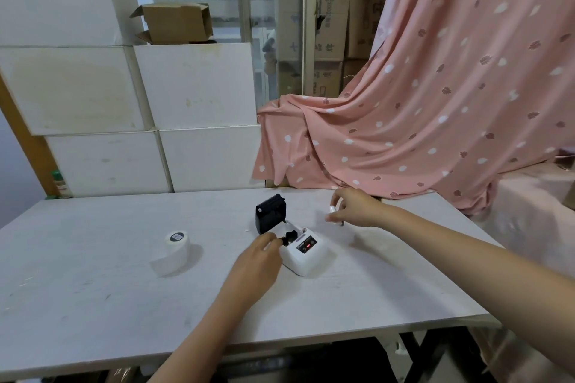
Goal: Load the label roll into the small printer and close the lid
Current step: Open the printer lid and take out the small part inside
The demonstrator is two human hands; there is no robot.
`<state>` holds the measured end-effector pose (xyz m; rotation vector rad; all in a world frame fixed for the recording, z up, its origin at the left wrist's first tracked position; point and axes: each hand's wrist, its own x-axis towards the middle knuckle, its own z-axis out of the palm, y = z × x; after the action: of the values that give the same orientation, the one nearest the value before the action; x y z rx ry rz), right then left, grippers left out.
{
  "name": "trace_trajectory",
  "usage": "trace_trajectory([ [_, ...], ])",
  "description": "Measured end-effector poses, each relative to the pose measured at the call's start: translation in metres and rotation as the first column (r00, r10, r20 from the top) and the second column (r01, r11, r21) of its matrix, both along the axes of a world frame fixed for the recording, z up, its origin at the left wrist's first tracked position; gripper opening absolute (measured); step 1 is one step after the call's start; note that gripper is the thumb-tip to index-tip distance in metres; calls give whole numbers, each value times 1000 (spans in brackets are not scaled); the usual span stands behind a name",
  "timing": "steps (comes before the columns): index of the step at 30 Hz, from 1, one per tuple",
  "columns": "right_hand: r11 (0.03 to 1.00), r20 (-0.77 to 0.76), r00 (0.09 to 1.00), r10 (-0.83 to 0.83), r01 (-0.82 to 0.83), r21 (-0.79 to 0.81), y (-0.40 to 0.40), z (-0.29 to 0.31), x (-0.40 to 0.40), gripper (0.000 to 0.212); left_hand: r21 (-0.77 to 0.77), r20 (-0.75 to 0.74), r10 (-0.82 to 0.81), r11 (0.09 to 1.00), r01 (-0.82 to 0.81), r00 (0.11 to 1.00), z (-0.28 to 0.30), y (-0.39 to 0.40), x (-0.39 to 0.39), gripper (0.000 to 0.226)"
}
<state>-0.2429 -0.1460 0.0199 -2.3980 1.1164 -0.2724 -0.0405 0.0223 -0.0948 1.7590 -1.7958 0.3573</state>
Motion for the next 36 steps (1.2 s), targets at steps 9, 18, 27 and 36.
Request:
trace_trajectory([
  [9, 988, -214, 968, -131, 111, -104, -6, -37, -5, 29, -49, -281, 91, 993, -110, 955, 17, 7, -21, 25],
  [18, 978, -322, 936, -143, 83, -193, 5, -48, 4, 26, 99, -313, 60, 995, -30, 948, 15, 9, -38, 52],
  [27, 972, -384, 914, -135, 47, -232, 9, -55, 7, 27, 132, -363, 54, 991, -6, 930, 25, 16, -24, 53],
  [36, 961, -234, 963, -135, 69, -269, 36, -43, 30, 33, 207, -497, 141, 977, -41, 856, 25, 27, -4, 76],
])
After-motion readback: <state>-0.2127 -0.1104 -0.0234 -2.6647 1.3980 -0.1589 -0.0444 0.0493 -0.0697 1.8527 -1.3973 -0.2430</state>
